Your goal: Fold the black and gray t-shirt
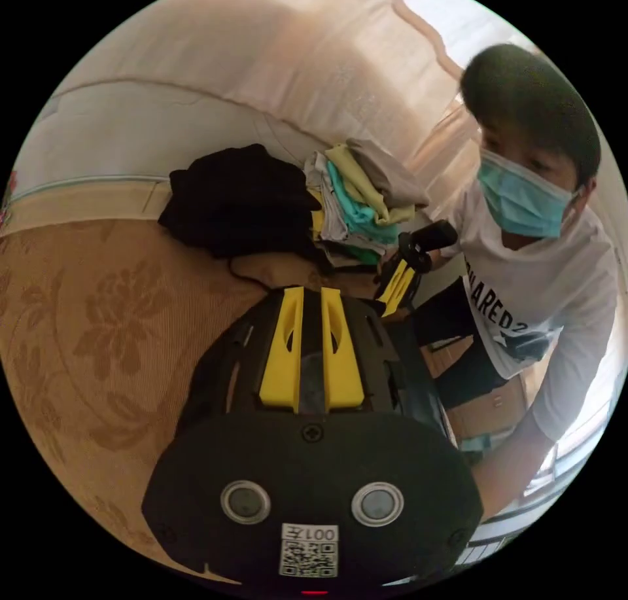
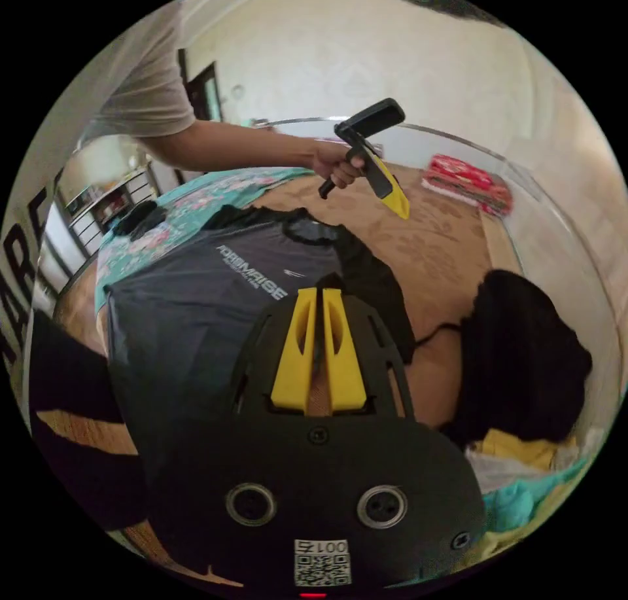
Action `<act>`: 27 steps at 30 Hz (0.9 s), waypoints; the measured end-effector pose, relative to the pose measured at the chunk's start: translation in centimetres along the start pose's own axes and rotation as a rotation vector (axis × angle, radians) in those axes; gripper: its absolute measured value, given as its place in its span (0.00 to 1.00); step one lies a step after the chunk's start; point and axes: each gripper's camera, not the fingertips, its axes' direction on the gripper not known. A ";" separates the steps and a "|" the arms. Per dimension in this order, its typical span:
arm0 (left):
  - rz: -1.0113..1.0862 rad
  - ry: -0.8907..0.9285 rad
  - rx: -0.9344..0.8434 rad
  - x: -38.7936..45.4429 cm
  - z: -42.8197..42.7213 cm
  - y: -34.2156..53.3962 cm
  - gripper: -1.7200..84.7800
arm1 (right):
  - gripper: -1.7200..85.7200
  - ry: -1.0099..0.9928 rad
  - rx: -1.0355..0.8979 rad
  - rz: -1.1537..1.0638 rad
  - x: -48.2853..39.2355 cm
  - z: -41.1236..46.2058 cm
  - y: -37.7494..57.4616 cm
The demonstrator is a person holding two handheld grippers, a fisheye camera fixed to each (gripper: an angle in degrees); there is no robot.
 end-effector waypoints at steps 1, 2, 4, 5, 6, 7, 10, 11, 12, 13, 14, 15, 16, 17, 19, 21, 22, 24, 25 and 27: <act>-0.017 -0.026 0.048 1.1 -0.5 1.6 0.02 | 0.03 -0.040 0.001 -0.061 -0.5 0.3 -0.8; -0.032 -0.031 0.078 1.6 -0.7 2.5 0.02 | 0.03 -0.064 -0.010 -0.102 -0.8 0.8 -1.5; -0.132 -0.039 0.147 2.5 -0.6 5.8 0.04 | 0.03 -0.069 -0.044 -0.136 -0.9 1.7 -2.2; -0.159 -0.047 0.155 2.6 -0.4 6.5 0.04 | 0.04 -0.047 -0.077 -0.126 -0.7 2.2 -2.6; -0.220 -0.075 0.173 2.6 -0.1 7.7 0.06 | 0.04 -0.030 -0.095 -0.115 -0.5 2.5 -2.7; -0.279 -0.085 0.196 2.4 0.4 8.6 0.07 | 0.04 -0.001 -0.126 -0.096 0.1 2.9 -2.8; -0.407 -0.123 0.287 2.3 1.7 10.4 0.09 | 0.04 -0.079 -0.185 -0.007 2.0 3.2 -2.8; -0.433 -0.148 0.298 2.4 1.9 10.8 0.09 | 0.04 -0.238 -0.205 0.025 2.8 3.4 -2.7; -0.486 -0.211 0.293 2.6 2.6 11.6 0.09 | 0.04 -0.328 -0.223 0.048 3.1 3.7 -2.7; -0.541 -0.273 0.265 2.8 3.5 12.5 0.09 | 0.04 -0.475 -0.266 0.094 3.7 4.2 -2.6; -0.567 -0.297 0.243 2.9 3.9 12.9 0.09 | 0.05 -0.547 -0.291 0.122 4.0 4.4 -2.5; -0.616 -0.340 0.198 3.2 4.9 13.6 0.09 | 0.05 -0.542 -0.293 0.137 4.3 4.4 -2.4; -0.657 -0.362 0.183 3.6 5.6 14.3 0.09 | 0.06 -0.472 -0.285 0.173 5.0 3.9 -2.5; -0.667 -0.361 0.181 3.9 5.9 14.6 0.09 | 0.07 -0.377 -0.272 0.206 6.0 3.4 -2.7; -0.683 -0.381 0.198 5.5 6.5 15.2 0.09 | 0.08 -0.198 -0.272 0.261 7.8 3.0 -3.4; -0.670 -0.427 0.212 7.3 6.4 15.2 0.09 | 0.09 -0.085 -0.283 0.262 9.1 3.5 -4.3; -0.654 -0.466 0.210 8.6 6.5 15.2 0.09 | 0.10 -0.062 -0.302 0.260 9.8 4.4 -4.7; -0.626 -0.516 0.180 10.4 6.8 15.0 0.09 | 0.10 -0.081 -0.340 0.293 10.7 6.2 -5.3; -0.611 -0.527 0.153 11.4 7.2 14.9 0.09 | 0.10 -0.077 -0.360 0.312 10.9 7.2 -5.5; -0.588 -0.528 0.104 12.7 8.0 15.0 0.10 | 0.08 -0.018 -0.404 0.341 10.9 8.2 -5.9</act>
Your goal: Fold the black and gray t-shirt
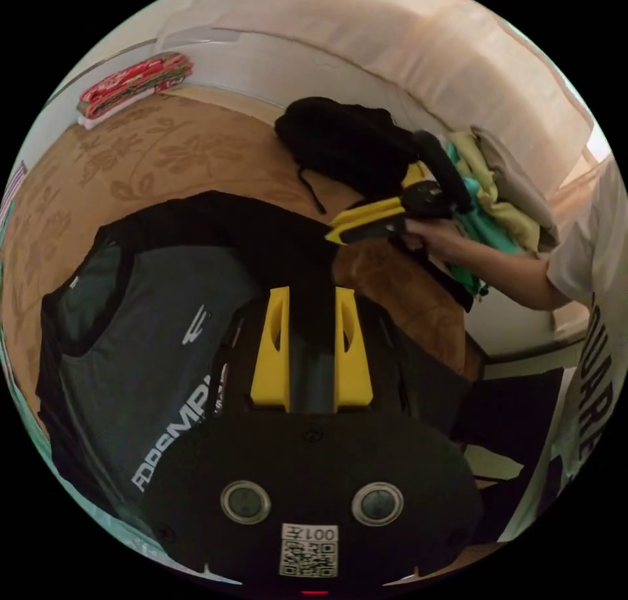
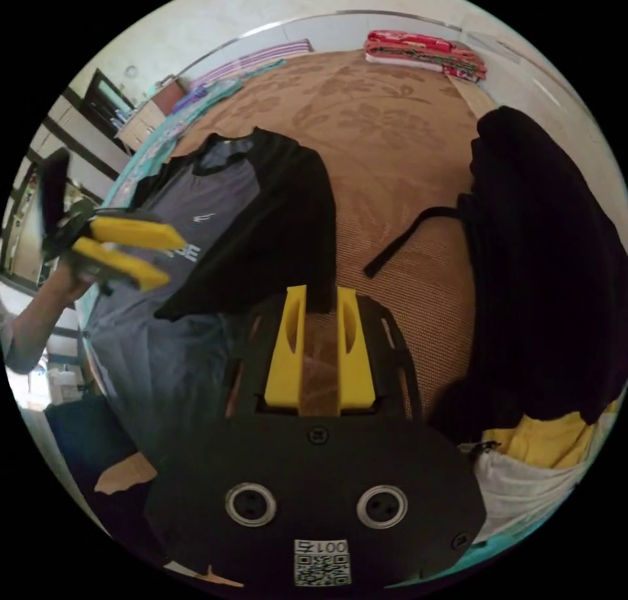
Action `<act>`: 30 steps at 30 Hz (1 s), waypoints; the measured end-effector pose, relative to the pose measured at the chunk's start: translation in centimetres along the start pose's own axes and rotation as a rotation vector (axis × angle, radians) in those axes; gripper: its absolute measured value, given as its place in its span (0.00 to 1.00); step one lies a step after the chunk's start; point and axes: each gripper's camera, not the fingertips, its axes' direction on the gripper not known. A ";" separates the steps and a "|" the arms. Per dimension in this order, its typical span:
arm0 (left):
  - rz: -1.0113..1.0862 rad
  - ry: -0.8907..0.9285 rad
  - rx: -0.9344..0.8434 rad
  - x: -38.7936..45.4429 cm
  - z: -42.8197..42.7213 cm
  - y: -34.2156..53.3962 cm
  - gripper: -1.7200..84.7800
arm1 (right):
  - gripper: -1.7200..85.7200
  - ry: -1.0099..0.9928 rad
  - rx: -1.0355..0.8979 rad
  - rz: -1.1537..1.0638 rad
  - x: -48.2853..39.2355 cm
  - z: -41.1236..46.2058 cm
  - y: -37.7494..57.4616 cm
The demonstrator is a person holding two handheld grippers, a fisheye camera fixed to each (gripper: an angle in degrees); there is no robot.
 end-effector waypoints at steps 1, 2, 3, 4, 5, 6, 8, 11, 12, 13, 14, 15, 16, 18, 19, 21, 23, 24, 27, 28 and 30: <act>0.021 -0.010 -0.031 0.7 0.3 0.6 0.11 | 0.06 0.052 -0.022 0.020 -0.2 0.3 -0.3; 0.028 -0.016 -0.049 1.0 0.5 1.0 0.12 | 0.05 0.099 -0.015 0.008 -0.7 0.1 -0.4; 0.028 -0.024 -0.082 1.4 1.0 1.7 0.12 | 0.04 0.108 -0.011 -0.010 -1.0 -0.1 -0.5; 0.014 -0.021 -0.107 1.6 1.4 2.5 0.13 | 0.04 0.121 -0.009 -0.016 -1.3 -0.6 -0.6; 0.006 -0.021 -0.117 1.7 1.6 2.9 0.13 | 0.03 0.115 0.004 -0.027 -1.6 -1.4 -0.8; -0.010 -0.039 -0.130 1.8 1.9 3.6 0.13 | 0.03 0.107 0.019 -0.034 -1.8 -1.9 -0.9; -0.052 -0.090 -0.126 1.8 2.0 4.9 0.11 | 0.03 0.018 0.107 -0.043 -2.2 -4.6 -1.7; -0.198 -0.080 -0.064 0.5 1.5 6.8 0.08 | 0.03 -0.203 0.231 -0.097 -3.3 -7.7 -3.6; -0.253 -0.023 -0.028 -0.2 1.1 7.6 0.07 | 0.03 -0.244 0.253 -0.113 -3.7 -8.0 -4.1; -0.317 0.030 0.003 -1.0 0.7 8.4 0.07 | 0.03 -0.313 0.284 -0.145 -4.7 -8.4 -5.3; -0.346 0.053 0.023 -1.4 0.4 8.9 0.07 | 0.03 -0.363 0.293 -0.186 -6.1 -8.2 -6.5; -0.400 0.095 0.059 -2.0 -0.1 9.8 0.07 | 0.03 -0.382 0.285 -0.209 -6.9 -7.9 -7.1; -0.448 0.124 0.079 -2.6 -0.7 10.8 0.07 | 0.03 -0.418 0.240 -0.259 -8.7 -6.8 -8.3; -0.510 0.170 0.091 -3.1 -1.5 12.3 0.07 | 0.04 -0.457 0.158 -0.306 -11.3 -4.3 -9.5; -0.544 0.197 0.096 -3.3 -2.2 13.5 0.07 | 0.05 -0.494 0.094 -0.337 -13.0 -2.6 -9.7; -0.572 0.235 0.099 -3.4 -3.4 15.0 0.07 | 0.06 -0.546 0.011 -0.379 -15.1 -0.7 -9.4; -0.586 0.276 0.100 -3.3 -4.7 16.4 0.08 | 0.09 -0.617 0.018 -0.414 -16.7 -1.1 -8.0; -0.593 0.299 0.100 -3.4 -5.6 17.2 0.08 | 0.09 -0.625 0.029 -0.419 -16.9 -1.5 -7.6; -0.547 0.271 0.125 -4.7 -8.4 17.5 0.08 | 0.11 -0.474 0.072 -0.360 -16.8 -4.4 -5.0; -0.495 0.221 0.154 -5.6 -9.7 16.9 0.09 | 0.11 -0.356 0.079 -0.314 -16.3 -5.6 -3.7; -0.407 0.134 0.195 -7.7 -11.3 15.3 0.09 | 0.12 -0.188 0.083 -0.220 -15.3 -7.0 -1.6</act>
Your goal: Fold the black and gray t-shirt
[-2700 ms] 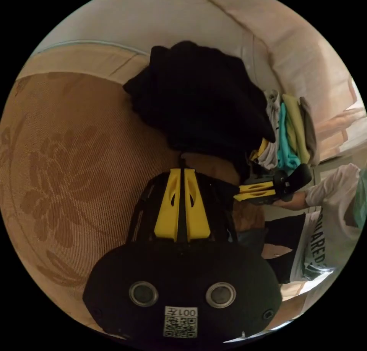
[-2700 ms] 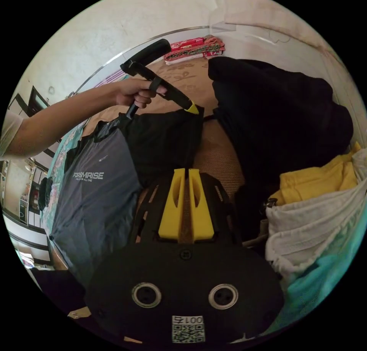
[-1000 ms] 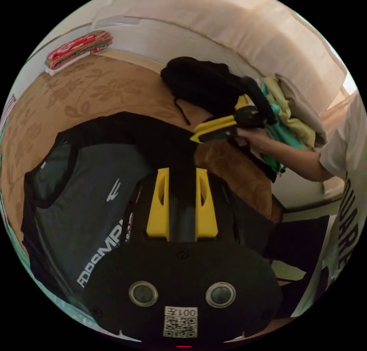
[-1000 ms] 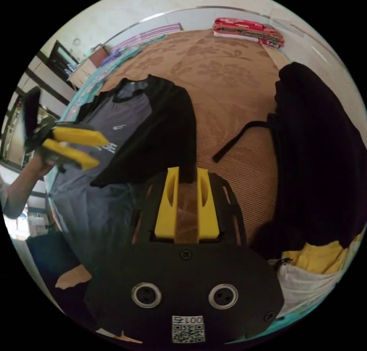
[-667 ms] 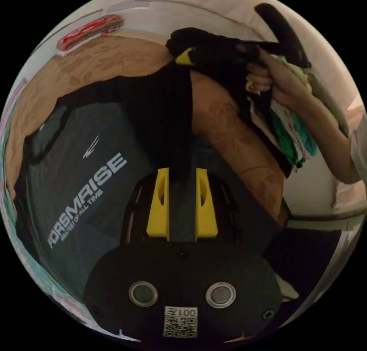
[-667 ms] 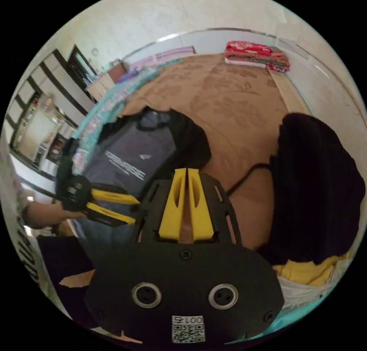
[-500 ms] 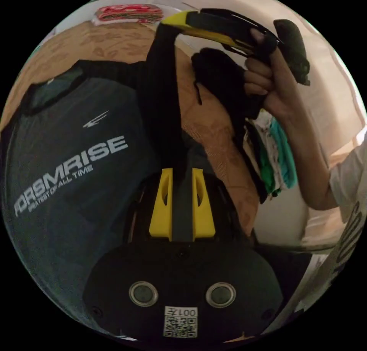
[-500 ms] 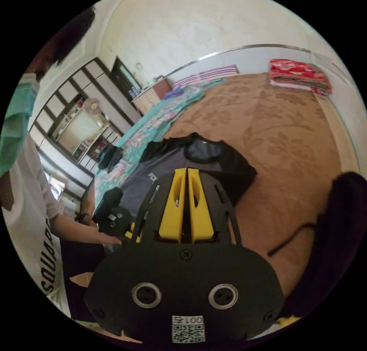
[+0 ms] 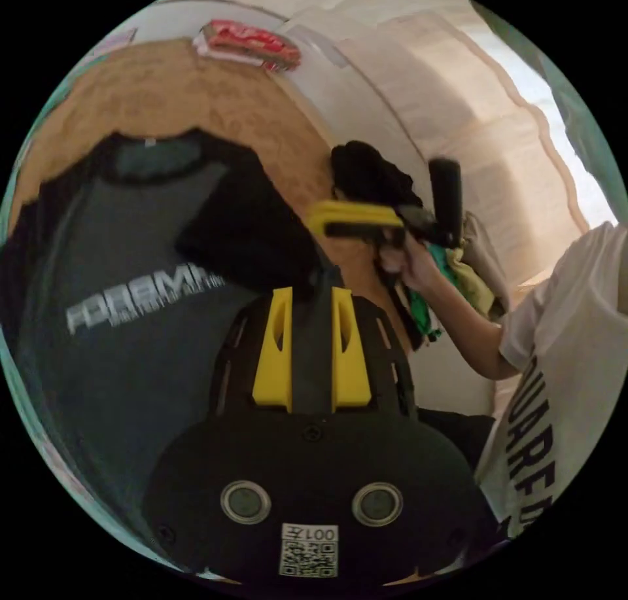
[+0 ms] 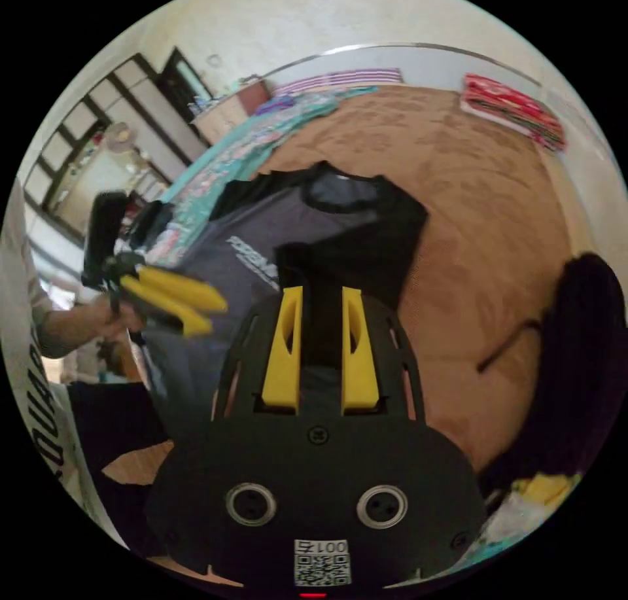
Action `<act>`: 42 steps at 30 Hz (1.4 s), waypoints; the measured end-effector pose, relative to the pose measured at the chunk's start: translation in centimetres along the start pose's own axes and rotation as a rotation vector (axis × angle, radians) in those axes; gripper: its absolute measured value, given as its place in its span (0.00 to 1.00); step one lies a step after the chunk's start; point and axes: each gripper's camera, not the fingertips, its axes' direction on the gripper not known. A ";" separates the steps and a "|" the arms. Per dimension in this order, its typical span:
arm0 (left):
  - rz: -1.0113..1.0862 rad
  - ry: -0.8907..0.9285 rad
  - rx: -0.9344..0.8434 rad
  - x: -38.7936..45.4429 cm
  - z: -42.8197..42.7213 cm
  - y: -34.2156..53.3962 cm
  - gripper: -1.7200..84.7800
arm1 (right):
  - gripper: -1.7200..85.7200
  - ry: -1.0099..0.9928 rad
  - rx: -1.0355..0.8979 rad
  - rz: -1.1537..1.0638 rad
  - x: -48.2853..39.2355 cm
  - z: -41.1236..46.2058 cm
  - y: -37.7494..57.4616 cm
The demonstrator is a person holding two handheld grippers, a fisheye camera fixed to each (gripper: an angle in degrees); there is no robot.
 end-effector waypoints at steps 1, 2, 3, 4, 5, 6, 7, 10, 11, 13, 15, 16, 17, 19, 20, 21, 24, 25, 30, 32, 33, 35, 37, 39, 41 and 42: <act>0.061 -0.041 0.037 -0.8 -0.6 -2.0 0.09 | 0.12 0.064 -0.005 0.056 0.0 -0.7 1.5; 0.095 -0.060 0.055 -1.3 -0.9 -3.0 0.09 | 0.13 0.082 -0.013 0.109 -0.2 -1.1 2.8; 0.162 -0.098 0.082 -2.1 -1.0 -5.2 0.10 | 0.13 0.078 -0.018 0.130 -0.5 -1.1 3.4; 0.198 -0.132 0.078 -3.1 -0.7 -7.5 0.10 | 0.14 0.076 -0.030 0.163 -1.3 -1.1 4.4; 0.208 -0.135 0.068 -3.6 -0.4 -8.6 0.11 | 0.14 0.086 -0.044 0.163 -2.6 -0.8 5.1; 0.219 -0.126 0.029 -4.6 0.3 -10.8 0.11 | 0.15 0.098 -0.055 0.159 -3.2 -0.6 5.3; 0.224 -0.133 -0.024 -5.4 1.3 -12.7 0.11 | 0.15 0.124 -0.071 0.151 -4.6 -0.2 5.5; 0.210 -0.105 -0.178 -6.9 3.7 -15.8 0.11 | 0.14 0.105 -0.057 0.169 -7.6 0.7 5.5; 0.201 -0.104 -0.198 -7.2 3.9 -16.1 0.11 | 0.14 0.090 -0.037 0.172 -8.9 0.9 5.4; 0.163 -0.111 -0.218 -7.9 4.0 -17.0 0.08 | 0.11 0.122 -0.054 0.152 -10.9 1.5 5.3; 0.143 -0.098 -0.199 -8.4 3.2 -17.3 0.05 | 0.06 0.195 -0.098 0.126 -12.9 2.3 5.4; 0.132 -0.079 -0.191 -8.7 2.6 -17.6 0.03 | 0.05 0.258 -0.116 0.128 -14.2 2.6 5.6; 0.128 -0.065 -0.187 -8.9 2.3 -17.7 0.02 | 0.04 0.288 -0.107 0.088 -15.8 2.5 6.0; 0.108 -0.035 -0.183 -9.7 1.1 -18.1 0.01 | 0.03 0.300 -0.077 0.045 -18.1 1.8 6.7; 0.104 -0.034 -0.179 -10.0 0.8 -18.2 0.01 | 0.03 0.297 -0.080 0.029 -19.3 1.6 7.2; 0.094 -0.027 -0.173 -10.5 0.1 -18.3 0.01 | 0.03 0.292 -0.093 0.017 -19.9 1.6 7.5; 0.062 0.036 -0.174 -12.0 -1.0 -18.7 0.01 | 0.03 0.253 -0.174 -0.015 -22.1 2.1 8.8; 0.064 0.059 -0.185 -12.4 -1.3 -18.8 0.01 | 0.03 0.257 -0.180 -0.022 -22.8 1.8 9.2; 0.071 0.132 -0.184 -14.1 -3.6 -19.1 0.03 | 0.06 0.430 -0.044 0.032 -23.4 -2.4 9.6; 0.073 0.177 -0.166 -14.6 -4.7 -19.1 0.04 | 0.09 0.476 -0.037 0.085 -22.2 -3.5 9.2; 0.071 0.187 -0.170 -15.0 -5.2 -19.2 0.04 | 0.10 0.464 -0.040 0.097 -21.9 -3.5 9.1; 0.081 0.180 -0.196 -15.4 -5.8 -19.4 0.03 | 0.11 0.412 -0.086 0.113 -21.4 -2.8 8.5; 0.114 0.149 -0.231 -15.6 -6.4 -19.6 0.01 | 0.09 0.440 -0.114 0.075 -22.2 -1.8 8.3; 0.132 0.111 -0.245 -15.8 -7.0 -19.7 0.01 | 0.06 0.453 -0.140 0.009 -23.5 -1.2 8.2; 0.148 0.093 -0.239 -16.1 -8.0 -19.7 0.01 | 0.04 0.506 -0.108 -0.012 -25.6 -2.1 8.1; 0.150 0.097 -0.220 -16.4 -8.9 -19.6 0.01 | 0.04 0.520 -0.099 -0.010 -26.1 -2.4 8.1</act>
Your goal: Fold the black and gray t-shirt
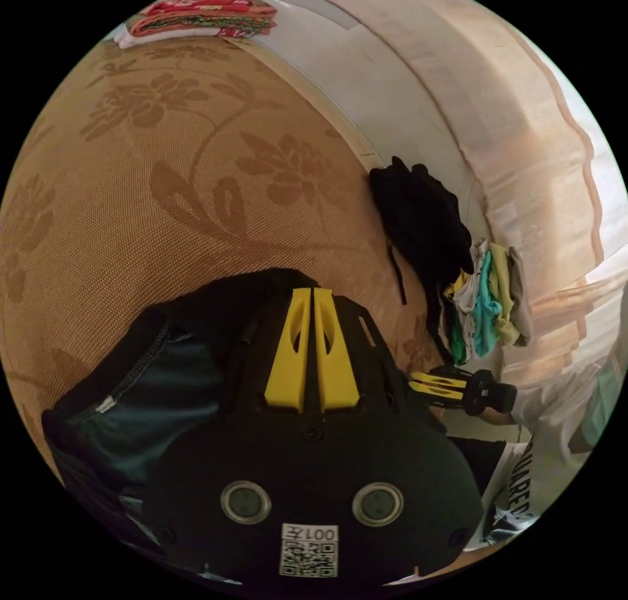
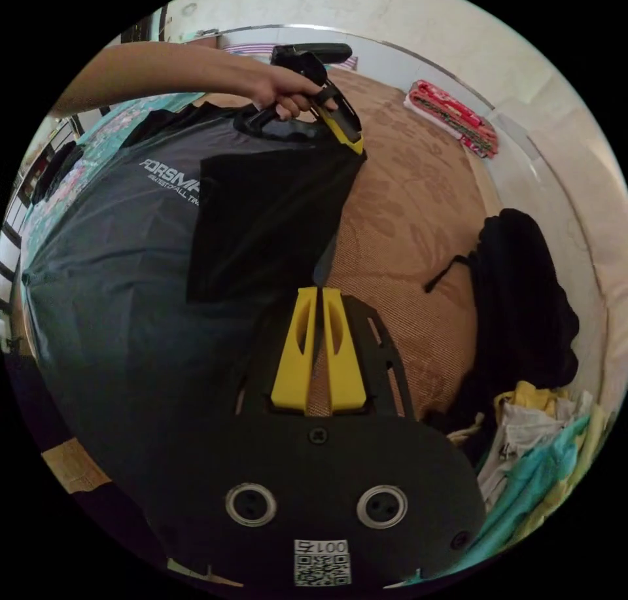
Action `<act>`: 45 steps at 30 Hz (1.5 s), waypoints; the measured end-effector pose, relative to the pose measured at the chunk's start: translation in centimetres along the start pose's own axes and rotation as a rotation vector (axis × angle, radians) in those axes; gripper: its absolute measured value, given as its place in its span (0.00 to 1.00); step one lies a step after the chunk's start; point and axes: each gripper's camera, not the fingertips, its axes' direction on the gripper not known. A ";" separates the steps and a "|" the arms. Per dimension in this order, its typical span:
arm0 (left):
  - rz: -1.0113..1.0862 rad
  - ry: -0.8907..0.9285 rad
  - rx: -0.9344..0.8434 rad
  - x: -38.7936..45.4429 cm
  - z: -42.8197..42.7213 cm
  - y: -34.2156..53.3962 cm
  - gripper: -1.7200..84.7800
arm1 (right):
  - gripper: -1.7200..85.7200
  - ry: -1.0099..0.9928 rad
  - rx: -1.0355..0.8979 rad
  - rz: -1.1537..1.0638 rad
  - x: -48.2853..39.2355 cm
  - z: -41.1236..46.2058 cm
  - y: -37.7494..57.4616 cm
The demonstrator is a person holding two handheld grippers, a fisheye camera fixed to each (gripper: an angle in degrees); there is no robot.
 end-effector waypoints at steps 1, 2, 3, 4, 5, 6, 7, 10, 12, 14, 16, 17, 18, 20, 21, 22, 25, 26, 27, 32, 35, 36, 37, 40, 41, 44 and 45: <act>-0.012 0.002 0.025 -0.4 -0.9 0.4 0.01 | 0.04 0.016 0.012 0.023 -0.4 -1.0 0.3; -0.017 0.005 0.038 -0.6 -1.2 0.6 0.01 | 0.03 0.010 0.009 0.044 -0.6 -1.6 0.7; -0.031 0.028 0.055 -1.2 -1.8 1.1 0.01 | 0.03 0.004 0.002 0.053 -0.7 -1.8 0.8; -0.058 0.053 0.055 -1.9 -2.1 1.6 0.01 | 0.03 0.004 -0.008 0.068 -1.0 -2.1 1.1; -0.068 0.056 0.051 -2.1 -2.2 1.8 0.01 | 0.03 0.010 -0.009 0.068 -1.3 -2.4 1.1; -0.070 0.046 0.032 -2.5 -2.4 2.3 0.01 | 0.03 0.013 -0.006 0.065 -1.5 -2.7 1.0; -0.061 0.041 0.011 -2.8 -2.6 2.8 0.02 | 0.03 0.009 -0.010 0.058 -1.9 -3.0 0.7; -0.060 0.085 -0.007 -3.3 -4.3 4.3 0.05 | 0.03 -0.006 -0.017 0.046 -2.5 -4.5 -0.4; -0.048 0.064 0.010 -3.5 -6.4 5.7 0.08 | 0.04 0.006 0.007 0.082 -2.4 -6.2 -0.8; -0.049 0.006 0.013 -3.8 -8.8 7.5 0.10 | 0.04 0.007 0.024 0.125 -2.4 -8.7 -1.3; -0.032 -0.088 0.027 -3.9 -12.1 10.9 0.10 | 0.05 -0.041 0.038 0.126 -2.8 -10.6 -1.9; -0.024 -0.099 0.025 -3.9 -12.8 11.9 0.10 | 0.05 -0.082 0.045 0.117 -3.5 -11.6 -2.5; -0.001 -0.118 0.010 -3.7 -14.0 14.1 0.09 | 0.05 -0.104 0.045 0.109 -3.9 -12.0 -2.8; 0.026 -0.134 -0.023 -3.5 -15.1 17.8 0.09 | 0.07 -0.172 0.033 0.053 -6.2 -13.2 -4.4; 0.030 -0.142 -0.063 -3.4 -15.5 20.4 0.09 | 0.07 -0.176 0.031 0.039 -6.9 -13.4 -4.8; 0.031 -0.160 -0.099 -3.4 -15.5 22.9 0.09 | 0.07 -0.180 0.025 0.011 -8.2 -13.7 -5.6; 0.011 -0.186 -0.123 -4.3 -15.3 28.1 0.05 | 0.05 -0.173 0.019 -0.020 -11.0 -14.0 -7.8; 0.003 -0.182 -0.113 -4.6 -15.3 28.9 0.04 | 0.04 -0.137 -0.002 -0.032 -12.1 -13.8 -8.4; -0.006 -0.197 -0.094 -5.4 -15.6 30.2 0.04 | 0.04 -0.108 -0.018 -0.039 -12.6 -13.7 -8.7; -0.123 -0.073 0.057 -8.0 -20.7 35.7 0.07 | 0.03 0.032 -0.035 -0.097 -15.5 -17.0 -11.0; -0.200 -0.264 0.181 -7.8 -25.9 42.6 0.07 | 0.04 0.048 -0.004 -0.087 -15.3 -20.9 -13.1; -0.259 -0.396 0.228 -7.8 -28.1 46.2 0.08 | 0.05 0.051 0.002 -0.091 -15.2 -21.6 -13.7; -0.334 -0.529 0.282 -8.0 -30.3 49.9 0.08 | 0.06 0.053 0.020 -0.106 -15.3 -22.9 -15.1; -0.500 -0.729 0.347 -10.2 -35.2 58.9 0.10 | 0.09 0.054 0.108 -0.170 -16.6 -25.4 -19.9; -0.528 -0.730 0.343 -11.0 -36.1 60.4 0.10 | 0.10 0.056 0.152 -0.198 -17.5 -26.0 -22.4; -0.583 -0.630 0.355 -15.2 -39.4 66.5 0.11 | 0.12 0.019 0.256 -0.246 -20.6 -26.3 -30.0; -0.577 -0.583 0.364 -16.8 -40.3 68.2 0.11 | 0.12 0.000 0.275 -0.253 -21.2 -26.2 -31.7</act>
